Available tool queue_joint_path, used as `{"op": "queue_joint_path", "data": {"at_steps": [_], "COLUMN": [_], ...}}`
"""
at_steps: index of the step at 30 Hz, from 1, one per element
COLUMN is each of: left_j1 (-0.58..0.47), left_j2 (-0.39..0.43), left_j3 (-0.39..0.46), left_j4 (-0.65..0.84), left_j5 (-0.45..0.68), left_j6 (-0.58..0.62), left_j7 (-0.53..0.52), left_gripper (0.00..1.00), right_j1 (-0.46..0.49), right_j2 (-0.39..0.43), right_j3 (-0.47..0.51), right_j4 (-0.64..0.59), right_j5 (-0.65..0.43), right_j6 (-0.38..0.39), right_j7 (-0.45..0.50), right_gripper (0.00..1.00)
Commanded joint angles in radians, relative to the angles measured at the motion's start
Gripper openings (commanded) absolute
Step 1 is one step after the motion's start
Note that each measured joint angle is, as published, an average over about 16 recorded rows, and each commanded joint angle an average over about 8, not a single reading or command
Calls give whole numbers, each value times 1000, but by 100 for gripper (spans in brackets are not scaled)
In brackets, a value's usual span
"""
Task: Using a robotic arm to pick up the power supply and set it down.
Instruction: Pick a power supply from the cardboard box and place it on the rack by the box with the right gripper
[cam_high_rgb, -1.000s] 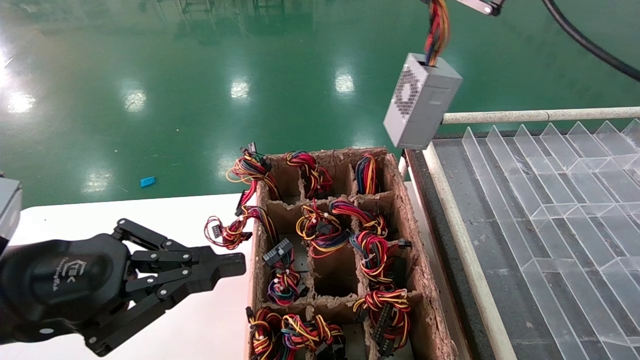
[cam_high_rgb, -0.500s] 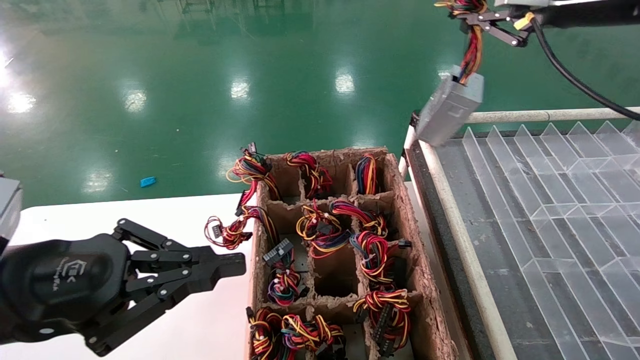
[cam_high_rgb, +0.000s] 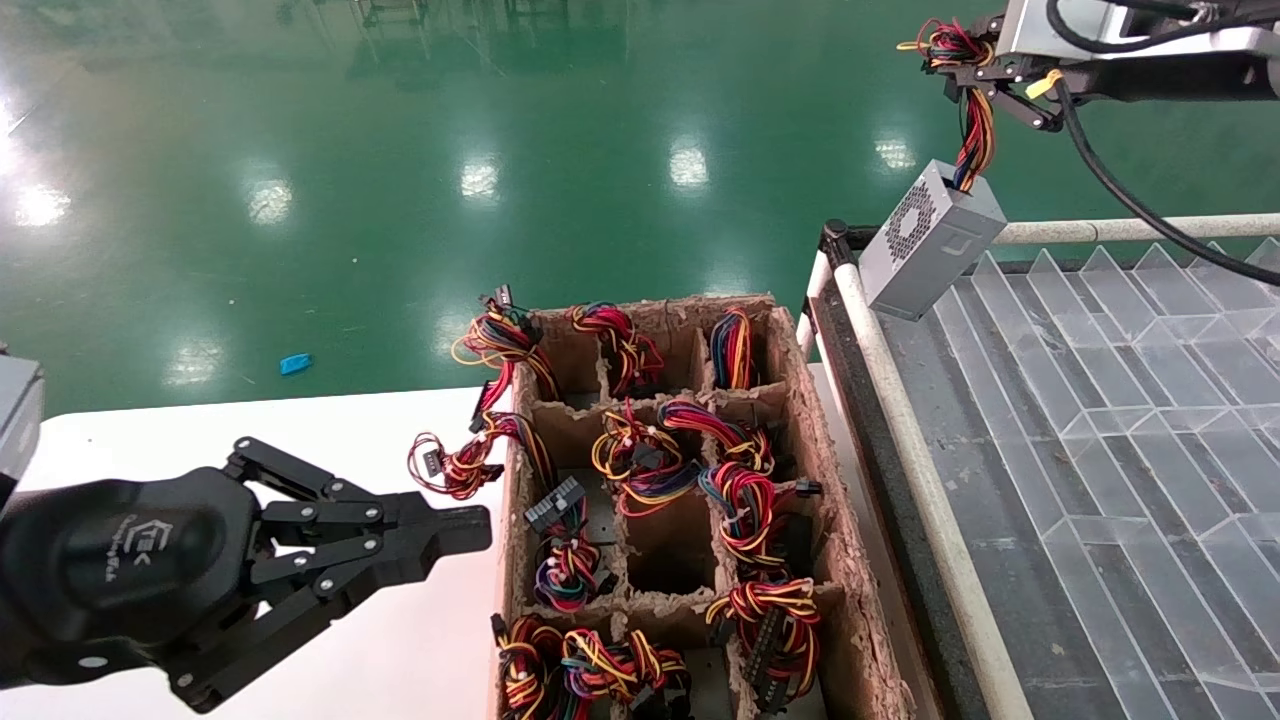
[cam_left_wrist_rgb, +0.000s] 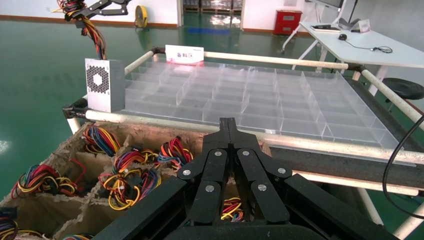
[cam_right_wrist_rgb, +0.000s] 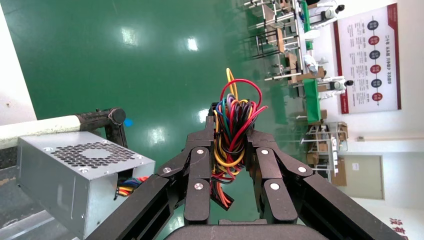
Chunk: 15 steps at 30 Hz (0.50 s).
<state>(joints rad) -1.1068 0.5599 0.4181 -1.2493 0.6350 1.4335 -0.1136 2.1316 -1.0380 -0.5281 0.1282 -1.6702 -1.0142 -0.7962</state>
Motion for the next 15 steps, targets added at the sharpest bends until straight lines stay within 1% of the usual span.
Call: {"op": "queue_joint_path", "data": {"at_steps": [1,8,15], "left_j1": [0,0,0], "left_j2": [0,0,0], "left_j3": [0,0,0], "left_j4": [0,0,0], "left_j5": [0,0,0], "left_j6": [0,0,0], "left_j7": [0,0,0], "left_gripper": [0,0,0], "right_j1": [0,9,11], "right_j2": [-7,-19,-22], "right_j3": [2,7,10], "right_j4": [-21,-63,-88], "right_j5": [3,8,13], "right_j6": [10,46,55], "right_j7": [-16,-50,-76], "right_gripper": [0,0,0]}}
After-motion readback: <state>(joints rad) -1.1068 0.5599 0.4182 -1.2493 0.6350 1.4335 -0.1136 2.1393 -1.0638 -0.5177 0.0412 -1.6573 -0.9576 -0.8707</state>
